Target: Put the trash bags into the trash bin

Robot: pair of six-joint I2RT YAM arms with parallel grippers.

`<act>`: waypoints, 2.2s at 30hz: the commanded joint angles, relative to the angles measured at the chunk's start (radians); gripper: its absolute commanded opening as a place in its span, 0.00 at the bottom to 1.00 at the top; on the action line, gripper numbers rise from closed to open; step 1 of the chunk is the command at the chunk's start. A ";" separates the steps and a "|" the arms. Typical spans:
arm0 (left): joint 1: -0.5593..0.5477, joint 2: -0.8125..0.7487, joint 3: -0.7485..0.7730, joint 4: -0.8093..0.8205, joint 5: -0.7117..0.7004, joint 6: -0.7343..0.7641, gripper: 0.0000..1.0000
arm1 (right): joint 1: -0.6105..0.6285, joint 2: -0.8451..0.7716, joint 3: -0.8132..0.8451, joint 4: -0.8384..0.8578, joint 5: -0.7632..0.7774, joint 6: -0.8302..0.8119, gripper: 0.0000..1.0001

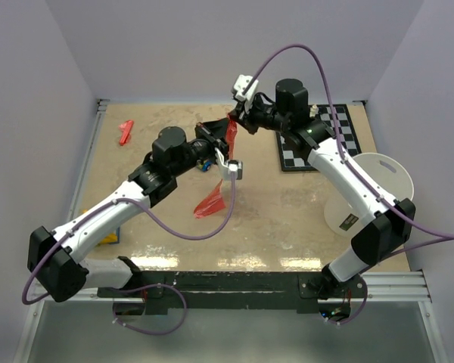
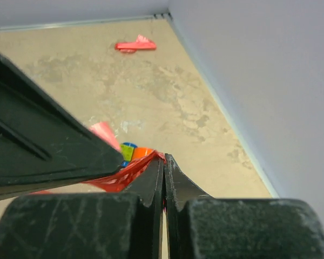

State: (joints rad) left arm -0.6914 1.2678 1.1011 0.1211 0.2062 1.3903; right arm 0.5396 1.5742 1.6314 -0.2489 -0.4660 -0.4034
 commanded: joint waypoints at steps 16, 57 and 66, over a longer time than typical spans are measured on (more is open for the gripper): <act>0.053 0.022 -0.001 0.086 -0.044 -0.005 0.00 | -0.033 -0.005 0.051 0.056 -0.046 0.080 0.00; 0.184 0.097 0.307 -0.038 0.415 -1.093 0.33 | -0.176 -0.108 -0.054 0.109 -0.382 0.439 0.00; 0.158 0.136 0.341 -0.077 0.388 -1.005 0.25 | -0.173 -0.109 -0.053 0.109 -0.392 0.433 0.00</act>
State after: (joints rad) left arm -0.5182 1.3956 1.3876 0.0349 0.6113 0.3199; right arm 0.3622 1.4975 1.5795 -0.1768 -0.8516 0.0196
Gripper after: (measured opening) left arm 0.284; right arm 0.006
